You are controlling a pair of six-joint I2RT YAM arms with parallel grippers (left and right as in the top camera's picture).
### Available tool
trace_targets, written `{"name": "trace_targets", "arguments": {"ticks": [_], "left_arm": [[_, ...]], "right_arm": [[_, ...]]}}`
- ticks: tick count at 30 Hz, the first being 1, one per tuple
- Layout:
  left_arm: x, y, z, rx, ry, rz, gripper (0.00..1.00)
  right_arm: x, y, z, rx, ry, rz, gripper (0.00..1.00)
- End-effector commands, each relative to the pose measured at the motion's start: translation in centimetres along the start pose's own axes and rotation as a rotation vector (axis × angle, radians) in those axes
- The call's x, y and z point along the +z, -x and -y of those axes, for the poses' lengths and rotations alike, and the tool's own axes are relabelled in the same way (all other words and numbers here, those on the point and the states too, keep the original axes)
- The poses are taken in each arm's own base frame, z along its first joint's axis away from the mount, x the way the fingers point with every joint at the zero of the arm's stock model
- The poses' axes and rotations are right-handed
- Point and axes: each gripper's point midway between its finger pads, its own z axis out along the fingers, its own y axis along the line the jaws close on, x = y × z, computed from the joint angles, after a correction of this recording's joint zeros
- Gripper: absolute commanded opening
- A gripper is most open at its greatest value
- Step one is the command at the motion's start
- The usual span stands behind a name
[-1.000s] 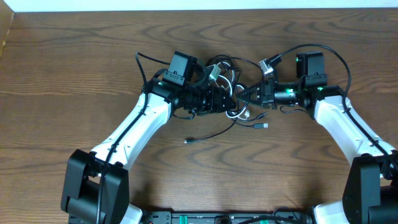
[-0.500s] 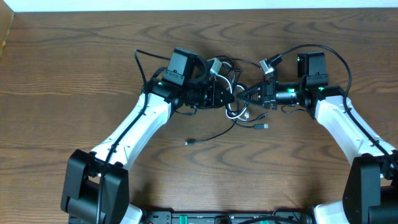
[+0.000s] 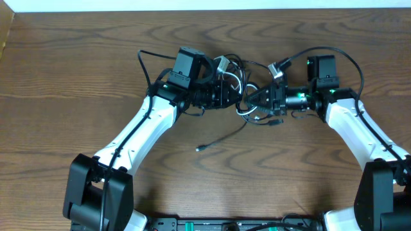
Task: Untangle cables
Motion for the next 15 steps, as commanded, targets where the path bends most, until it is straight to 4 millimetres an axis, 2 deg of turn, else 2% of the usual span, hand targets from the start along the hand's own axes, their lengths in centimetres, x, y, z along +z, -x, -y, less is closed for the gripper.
{"name": "trace_targets", "arguments": {"ticks": [1,3,5,7,10,12,15], "left_arm": [[-1.2,1.5,0.7,-0.032,-0.035,0.054,0.08],[-1.6,2.1,1.3,-0.029,-0.076,0.065,0.08],[-1.8,2.6,1.4,-0.034,-0.086,0.078,0.07],[-2.0,2.7,1.2,-0.039,-0.084,0.082,0.07],[-2.0,2.6,1.3,-0.046,-0.088,0.08,0.08],[-2.0,2.6,1.8,-0.037,-0.114,0.07,0.08],[-2.0,2.5,2.1,-0.029,-0.13,0.065,0.07]], "right_arm": [[-0.7,0.1,4.0,-0.029,-0.244,0.054,0.41],[-1.9,-0.5,7.4,0.041,-0.436,0.069,0.26],[-3.2,-1.1,9.8,0.087,-0.586,0.076,0.12],[-3.9,-1.4,10.8,0.104,-0.656,0.08,0.11],[-4.5,-1.2,11.5,0.102,-0.712,0.094,0.2],[-5.3,-1.0,12.3,0.102,-0.775,0.113,0.21],[-5.2,-0.7,12.2,0.109,-0.768,0.127,0.22]]}}
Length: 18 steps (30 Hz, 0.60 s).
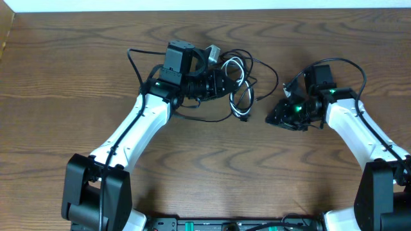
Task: Untangle cables
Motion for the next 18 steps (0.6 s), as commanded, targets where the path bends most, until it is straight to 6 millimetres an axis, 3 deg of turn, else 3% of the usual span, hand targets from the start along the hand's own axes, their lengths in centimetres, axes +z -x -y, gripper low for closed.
{"name": "trace_targets", "arguments": {"ticks": [1,5,9,18], "left_arm": [[-0.5,-0.2,1.6,0.018,-0.054,-0.015,0.07],[-0.5,-0.1,1.3,0.02,-0.039,-0.007,0.07],[-0.4,-0.1,0.2,0.004,0.018,0.004,0.07],[-0.3,0.0,0.4,-0.008,0.018,0.012,0.07]], "right_arm": [[-0.4,0.8,0.4,-0.017,-0.035,0.045,0.25],[-0.9,0.5,-4.5,-0.156,0.238,0.016,0.35],[-2.2,0.5,-8.3,-0.212,0.457,0.011,0.38],[-2.3,1.3,-8.6,-0.038,0.463,-0.002,0.39]]}}
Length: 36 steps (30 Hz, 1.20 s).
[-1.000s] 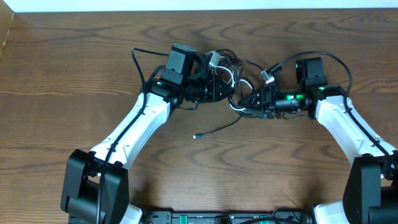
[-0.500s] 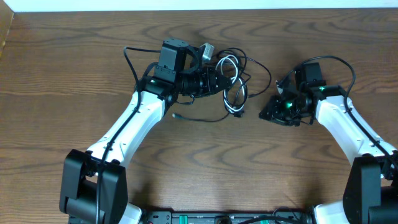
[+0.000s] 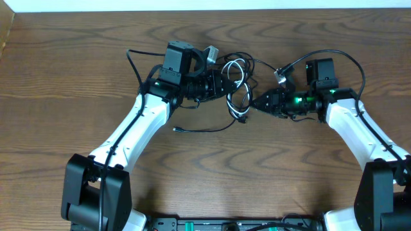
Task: Untangle cables
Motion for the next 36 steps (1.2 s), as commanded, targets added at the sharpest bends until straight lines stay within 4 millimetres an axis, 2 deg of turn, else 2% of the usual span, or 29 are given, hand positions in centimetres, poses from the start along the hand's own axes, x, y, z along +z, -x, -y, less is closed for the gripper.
{"name": "trace_targets", "arguments": {"ticks": [1,4,9,12,14,17,19,22,25,30,36], "left_arm": [[-0.2,0.1,1.2,0.023,-0.02,0.01,0.07],[0.0,0.1,1.3,0.033,-0.013,0.016,0.07],[0.5,0.7,0.1,0.046,0.086,0.073,0.07],[0.4,0.9,-0.4,0.044,0.112,0.09,0.07],[0.3,1.3,-1.2,0.038,0.154,0.115,0.07],[0.2,1.6,-1.2,0.037,0.158,0.127,0.07],[0.3,1.6,-1.0,0.012,0.151,0.13,0.07],[0.5,1.3,-0.5,-0.005,0.128,0.114,0.07],[0.7,1.0,-0.2,-0.042,0.115,0.105,0.07],[0.9,0.1,0.7,-0.11,0.065,0.059,0.07],[1.1,-0.2,1.1,-0.176,0.049,0.047,0.07]], "right_arm": [[-0.2,-0.2,-1.1,0.101,0.038,-0.01,0.39],[-0.1,-0.3,-1.3,0.157,0.047,-0.018,0.39],[-0.3,-1.6,-3.8,0.163,0.184,-0.098,0.4],[-0.5,-1.8,-4.4,0.158,0.221,-0.117,0.4],[-0.5,-2.0,-4.3,0.163,0.216,-0.122,0.4],[-0.3,-2.2,-3.3,0.167,0.16,-0.112,0.43],[-0.1,-2.0,-2.2,0.175,0.101,-0.09,0.44],[-0.1,-1.6,-2.3,0.161,0.102,-0.078,0.45],[0.0,-1.3,-1.5,0.212,0.058,-0.058,0.5],[0.0,-0.6,-0.4,0.309,-0.006,-0.016,0.53],[0.0,0.8,-0.8,0.334,0.013,0.033,0.54]]}}
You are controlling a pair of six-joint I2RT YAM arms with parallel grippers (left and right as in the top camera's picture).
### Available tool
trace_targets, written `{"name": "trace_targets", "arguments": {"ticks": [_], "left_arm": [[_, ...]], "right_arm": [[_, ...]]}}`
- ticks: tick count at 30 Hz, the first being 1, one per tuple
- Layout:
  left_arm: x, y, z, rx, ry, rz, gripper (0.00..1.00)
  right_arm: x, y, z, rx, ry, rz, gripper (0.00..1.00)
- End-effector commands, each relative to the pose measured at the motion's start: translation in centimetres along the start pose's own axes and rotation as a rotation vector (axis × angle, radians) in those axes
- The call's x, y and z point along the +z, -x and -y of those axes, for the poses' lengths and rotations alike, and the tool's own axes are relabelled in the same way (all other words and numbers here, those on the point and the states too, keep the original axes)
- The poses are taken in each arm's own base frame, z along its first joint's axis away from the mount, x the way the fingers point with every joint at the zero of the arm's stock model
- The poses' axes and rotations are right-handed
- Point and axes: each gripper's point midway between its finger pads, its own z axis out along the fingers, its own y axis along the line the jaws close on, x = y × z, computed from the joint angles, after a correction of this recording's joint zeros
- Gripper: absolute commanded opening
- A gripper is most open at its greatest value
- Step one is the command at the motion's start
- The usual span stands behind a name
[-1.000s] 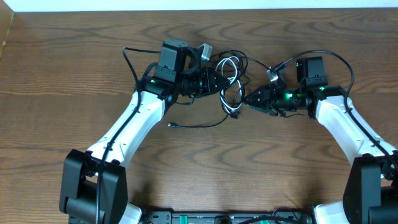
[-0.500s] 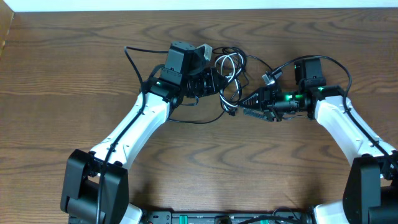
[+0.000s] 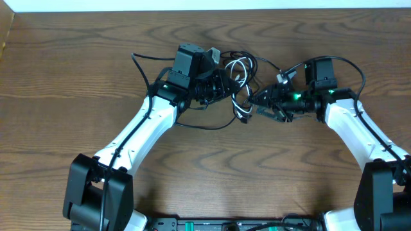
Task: Untangle cables
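A tangle of white and black cables (image 3: 241,82) lies at the table's back middle. My left gripper (image 3: 225,86) is at the tangle's left side, shut on the bundle, with white loops spilling out past its fingertips. From the right, my right gripper (image 3: 255,101) points into the tangle and its tips touch the loops. The overhead view is too small to show how its jaws stand. A thin black cable (image 3: 205,126) trails from the tangle under the left arm. A plug end (image 3: 244,118) hangs at the tangle's lower edge.
The wooden table (image 3: 77,77) stretches wide to the left and front. Each arm's own black wiring loops beside its wrist camera, on the left (image 3: 138,61) and on the right (image 3: 353,67). The table's back edge (image 3: 205,9) runs close behind the tangle.
My left gripper and the bundle have shifted a little to the right. The right gripper has edged left into the loops. The trailing black cable's free end lies closer under the left arm.
Both grippers first met at the tangle in the middle. Then the left one had the bundle further left while the right one sat apart, pointing down-left. After that the right gripper was back at the tangle's right edge. Now both are close together at it.
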Motion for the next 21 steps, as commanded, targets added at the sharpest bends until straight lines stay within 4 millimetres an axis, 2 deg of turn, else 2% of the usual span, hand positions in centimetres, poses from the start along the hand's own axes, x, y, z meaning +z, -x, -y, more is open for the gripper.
{"name": "trace_targets", "arguments": {"ticks": [1,6,8,10,14,16,21], "left_arm": [[-0.3,-0.5,1.5,-0.04,-0.041,-0.016,0.07],[0.1,-0.9,2.4,-0.044,-0.06,-0.022,0.07],[0.2,-0.9,3.5,-0.041,-0.098,-0.019,0.07],[0.3,-0.8,4.2,-0.037,-0.123,-0.013,0.08],[0.4,-0.7,5.2,-0.037,-0.153,-0.005,0.07],[0.5,-0.8,5.4,-0.032,-0.154,-0.005,0.07],[0.1,0.4,5.8,-0.016,-0.179,0.036,0.07]], "right_arm": [[-0.2,0.3,-0.6,0.044,0.007,0.023,0.54],[-0.1,0.4,-0.7,0.038,0.008,0.026,0.52],[-0.1,0.3,-0.7,0.037,0.008,0.024,0.5],[-0.1,0.3,-0.7,0.04,0.008,0.024,0.44],[-0.1,0.3,-0.7,0.04,0.008,0.024,0.11],[-0.1,0.3,-0.7,0.04,0.008,0.024,0.01],[-0.1,0.2,0.2,0.01,-0.037,0.031,0.01]]}}
